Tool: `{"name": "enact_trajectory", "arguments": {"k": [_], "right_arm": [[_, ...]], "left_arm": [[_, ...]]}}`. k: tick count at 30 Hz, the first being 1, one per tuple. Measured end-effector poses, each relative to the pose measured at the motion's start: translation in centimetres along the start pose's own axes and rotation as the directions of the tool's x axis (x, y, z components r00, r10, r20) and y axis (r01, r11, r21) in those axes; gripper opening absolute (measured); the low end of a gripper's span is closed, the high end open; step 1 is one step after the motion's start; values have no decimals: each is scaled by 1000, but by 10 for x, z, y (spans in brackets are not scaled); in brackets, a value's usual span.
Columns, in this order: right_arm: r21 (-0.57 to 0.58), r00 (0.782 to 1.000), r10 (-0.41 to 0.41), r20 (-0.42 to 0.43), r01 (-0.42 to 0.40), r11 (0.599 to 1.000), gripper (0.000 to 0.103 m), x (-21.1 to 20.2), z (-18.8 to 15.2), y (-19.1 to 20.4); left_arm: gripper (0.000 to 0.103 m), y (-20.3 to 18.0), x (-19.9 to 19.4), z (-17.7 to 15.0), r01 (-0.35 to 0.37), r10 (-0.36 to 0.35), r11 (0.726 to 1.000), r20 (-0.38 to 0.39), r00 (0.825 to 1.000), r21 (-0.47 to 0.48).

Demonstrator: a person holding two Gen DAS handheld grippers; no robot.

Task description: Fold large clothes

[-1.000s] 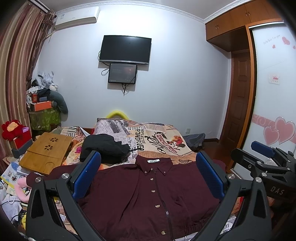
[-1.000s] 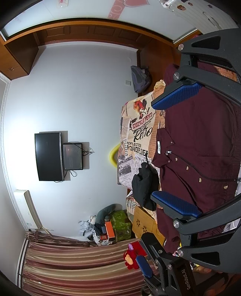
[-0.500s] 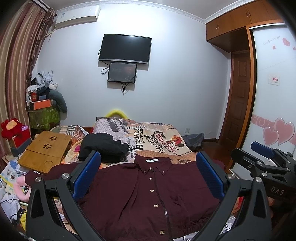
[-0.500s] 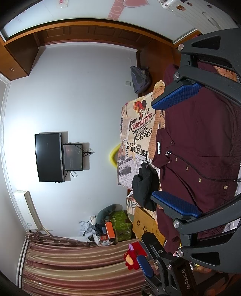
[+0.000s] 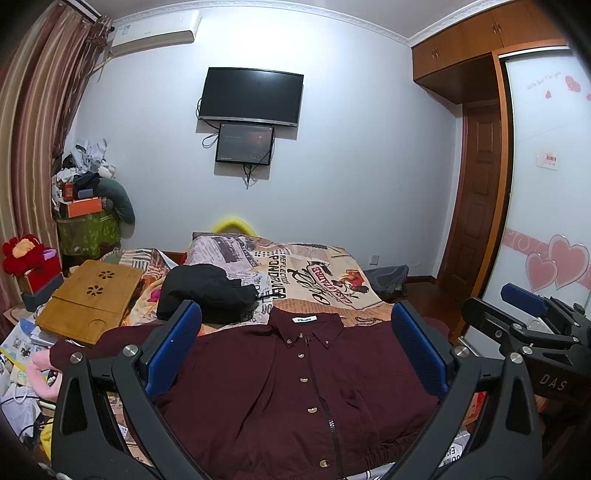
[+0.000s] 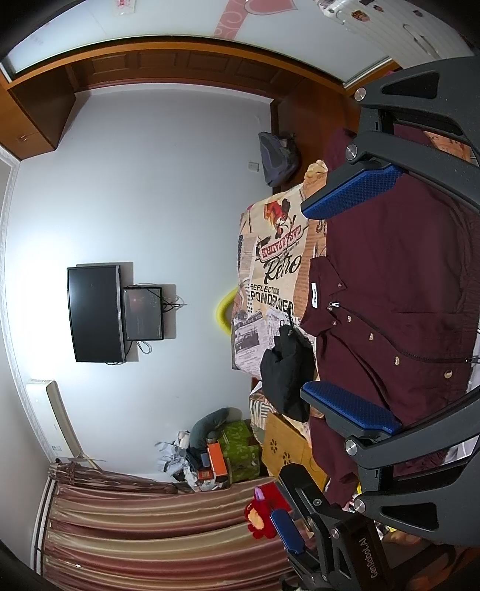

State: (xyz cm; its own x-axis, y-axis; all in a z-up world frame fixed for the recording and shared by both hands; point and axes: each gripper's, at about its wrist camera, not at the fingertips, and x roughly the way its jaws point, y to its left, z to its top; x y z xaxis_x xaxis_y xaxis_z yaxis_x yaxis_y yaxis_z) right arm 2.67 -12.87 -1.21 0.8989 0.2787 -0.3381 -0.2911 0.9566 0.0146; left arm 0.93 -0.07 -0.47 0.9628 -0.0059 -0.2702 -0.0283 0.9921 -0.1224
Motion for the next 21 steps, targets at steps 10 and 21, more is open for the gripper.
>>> {"name": "enact_trajectory", "arguments": {"k": [10,21], "right_arm": [[-5,1000,-6,2,7,1000,87,0,2,1],[-18,1000,-24,-16,24,1000,87,12,4,1]], "left_arm": [[103,0,1,-1,-1,1,1000,1,1000,4],[103,13,11,1,-9,9,1000,2,1000,-12]]}}
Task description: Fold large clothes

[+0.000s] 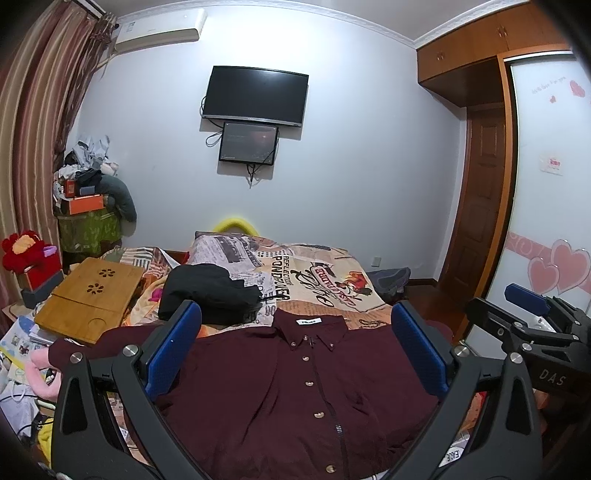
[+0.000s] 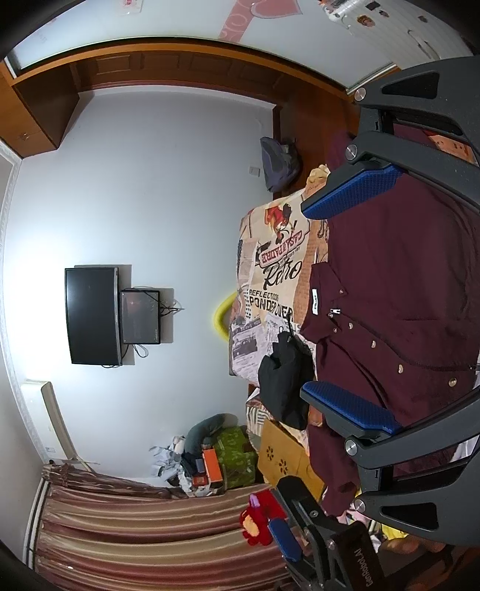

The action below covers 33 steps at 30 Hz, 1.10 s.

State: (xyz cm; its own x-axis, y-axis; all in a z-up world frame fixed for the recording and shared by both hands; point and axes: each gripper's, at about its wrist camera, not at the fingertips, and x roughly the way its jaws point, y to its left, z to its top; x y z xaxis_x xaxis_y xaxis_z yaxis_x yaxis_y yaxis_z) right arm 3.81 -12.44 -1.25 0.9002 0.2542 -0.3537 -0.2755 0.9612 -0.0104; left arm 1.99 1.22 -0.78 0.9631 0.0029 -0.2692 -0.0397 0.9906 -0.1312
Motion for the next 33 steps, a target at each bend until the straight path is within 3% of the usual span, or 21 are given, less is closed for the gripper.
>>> {"name": "enact_trajectory", "arguments": {"k": [7,13,16,21,24,28,31,33], "right_arm": [[-27,999,-28,-28,27,999,87,17,1,4],[-30,996,-53,-72,51,998,87,42,1,2],[-27,994,-54,-98,52,998,87,59,1,1],[-40,988,-68,-139,63,997,87,83,-3,-2],[-43,982,-77,-170,70,997,87,98,-3,-5],[-13,969,-77,-233,77,997,87,117,-11,-11],[30,957,-51,-287,62,998,87,130,-17,-14],[32,948,-46,-315,59,998,87,136,-20,-14]], "left_arm": [[103,23,22,9,-51,52,999,5,999,-9],[103,58,52,15,-138,138,990,-12,990,-30],[103,83,69,16,-188,187,981,-31,982,-42],[103,136,91,7,-305,301,948,-57,952,-90],[103,179,102,-1,-390,377,910,-116,919,-138],[103,236,109,-18,-447,406,858,-201,892,-253],[103,275,113,-35,-494,421,807,-272,865,-324],[103,300,116,-51,-549,444,755,-336,831,-360]]}}
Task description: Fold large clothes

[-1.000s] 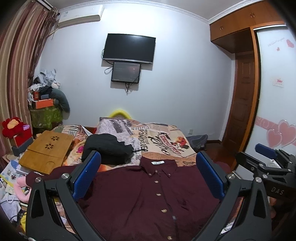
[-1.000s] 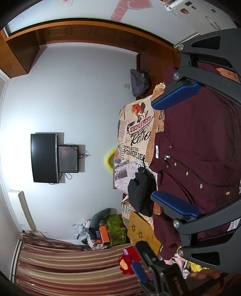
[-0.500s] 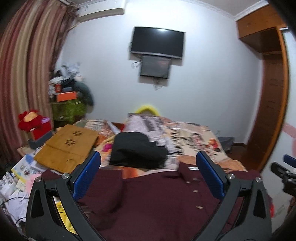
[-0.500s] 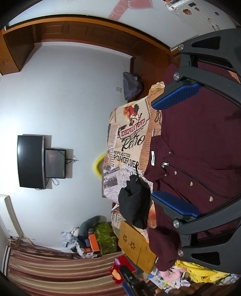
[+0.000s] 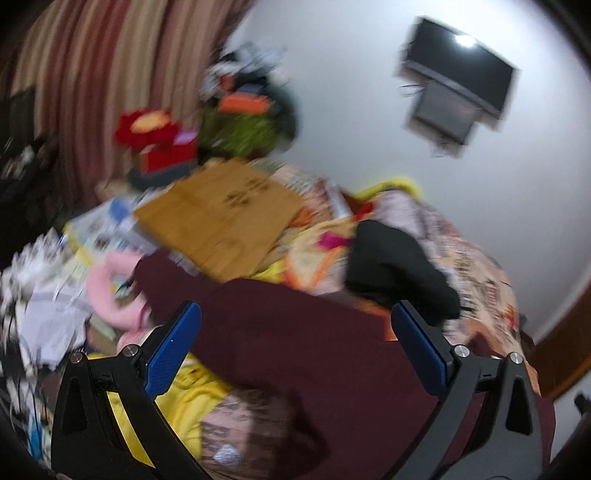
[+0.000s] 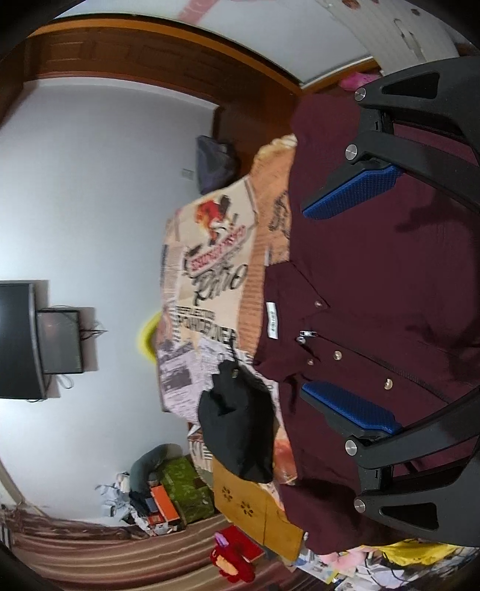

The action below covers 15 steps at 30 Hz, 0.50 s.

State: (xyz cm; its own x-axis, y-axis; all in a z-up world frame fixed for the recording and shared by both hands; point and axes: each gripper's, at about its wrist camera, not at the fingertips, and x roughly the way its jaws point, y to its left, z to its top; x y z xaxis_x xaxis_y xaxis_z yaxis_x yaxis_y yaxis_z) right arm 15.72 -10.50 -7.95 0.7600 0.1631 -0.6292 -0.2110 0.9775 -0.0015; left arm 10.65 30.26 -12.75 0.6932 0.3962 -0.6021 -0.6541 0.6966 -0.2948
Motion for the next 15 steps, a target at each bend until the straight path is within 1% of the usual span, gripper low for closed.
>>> {"name": "enact_trajectory", "arguments": {"k": [1,2,3,4,5,6,9,10,11,12,14,15], "right_arm": [[-5,1000,-2,-11,2,1000,87,3,-1,2],[-11,1000,-5,-21,5,1000,87,7,0,3],[-16,1000,-8,-30,8,1000,87,11,0,4],[-20,999,-11,-39,10,1000,87,14,0,4],[-23,999,-13,-48,12,1000,87,16,-1,4],[-22,998,-14,-55,13,1000,87,19,0,4],[-16,997,-18,-76,16,1000,87,23,-1,1],[-16,996,-19,-82,18,1000,87,26,1,0],[-16,996,-22,-84,21,1000,87,29,1,1],[-17,996,-25,-86,24,1000,87,31,2,0],[-21,995,-32,-93,30,999,87,34,3,-1],[-22,995,-35,-96,33,999,87,34,3,-2]], "left_arm": [[103,12,11,-2,-15,14,999,-38,999,-28],[103,25,24,-5,-9,3,998,-85,996,-66],[103,39,36,-10,8,-23,993,-137,990,-115],[103,48,47,-12,21,-48,988,-170,984,-153],[103,62,63,-20,40,-91,974,-222,971,-221],[101,73,75,-25,49,-120,962,-254,960,-269],[98,89,97,-44,35,-157,934,-321,934,-355],[98,95,108,-52,36,-184,918,-346,920,-394],[97,100,116,-58,39,-210,904,-361,908,-427],[93,106,126,-66,46,-247,882,-377,893,-468],[88,112,141,-76,45,-291,851,-398,870,-524],[84,115,149,-79,37,-301,839,-407,862,-542]]}}
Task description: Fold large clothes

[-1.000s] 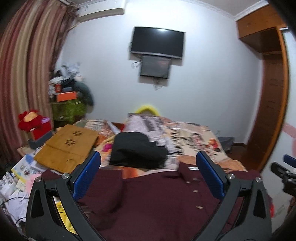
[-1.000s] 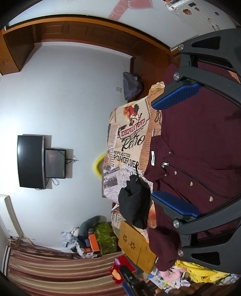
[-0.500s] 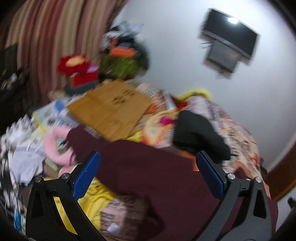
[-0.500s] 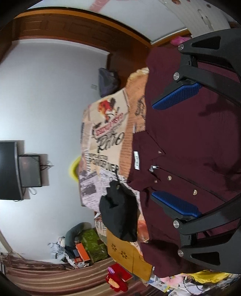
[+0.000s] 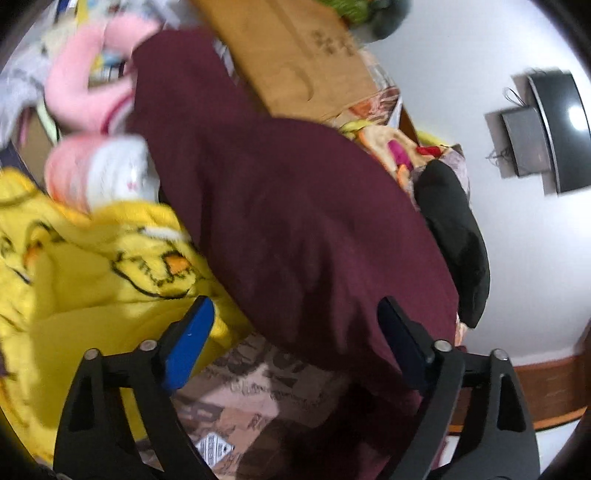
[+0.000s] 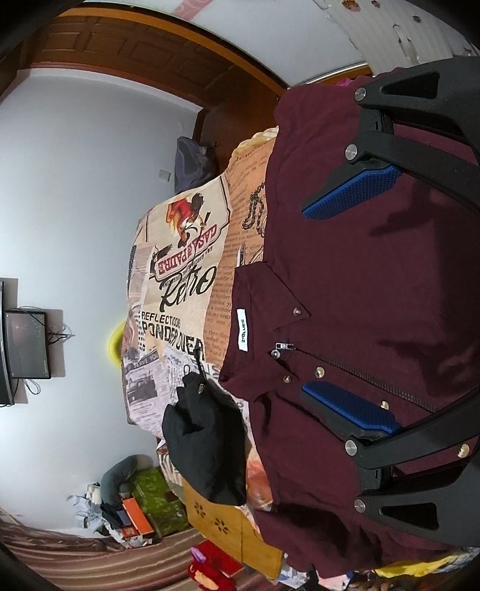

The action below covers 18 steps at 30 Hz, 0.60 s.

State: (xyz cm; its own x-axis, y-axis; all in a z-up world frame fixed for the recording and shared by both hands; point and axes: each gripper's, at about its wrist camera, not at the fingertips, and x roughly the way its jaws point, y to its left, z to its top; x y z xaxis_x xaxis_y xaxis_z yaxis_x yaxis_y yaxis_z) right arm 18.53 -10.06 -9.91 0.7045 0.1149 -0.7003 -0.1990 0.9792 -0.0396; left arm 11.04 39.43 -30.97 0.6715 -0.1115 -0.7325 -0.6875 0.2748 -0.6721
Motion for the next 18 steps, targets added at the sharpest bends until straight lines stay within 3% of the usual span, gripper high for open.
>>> {"name": "enact_trajectory", "arguments": {"k": [4,7,8,11,15,18], "right_arm": [[-4,1000,-8,-11,8,1000,87,7,3,0],[-8,1000,-14,-18,14,1000,87,9,4,1],[-9,1000,-15,-19,14,1000,87,10,4,1],[-15,1000,-16,-17,16,1000,87,7,3,1],[-31,1000,-18,0,18,999,87,2,4,-1],[-34,1000,-15,20,16,999,87,-4,5,-5]], "left_arm": [[67,0,11,8,-41,41,999,14,999,14],[41,-8,16,12,-103,101,993,41,994,49],[30,-14,14,11,-133,129,988,61,990,73],[14,-41,4,8,-241,217,956,149,965,169],[9,-91,-18,-4,-347,256,890,304,918,296],[8,-139,-45,-18,-336,181,860,387,904,383]]}}
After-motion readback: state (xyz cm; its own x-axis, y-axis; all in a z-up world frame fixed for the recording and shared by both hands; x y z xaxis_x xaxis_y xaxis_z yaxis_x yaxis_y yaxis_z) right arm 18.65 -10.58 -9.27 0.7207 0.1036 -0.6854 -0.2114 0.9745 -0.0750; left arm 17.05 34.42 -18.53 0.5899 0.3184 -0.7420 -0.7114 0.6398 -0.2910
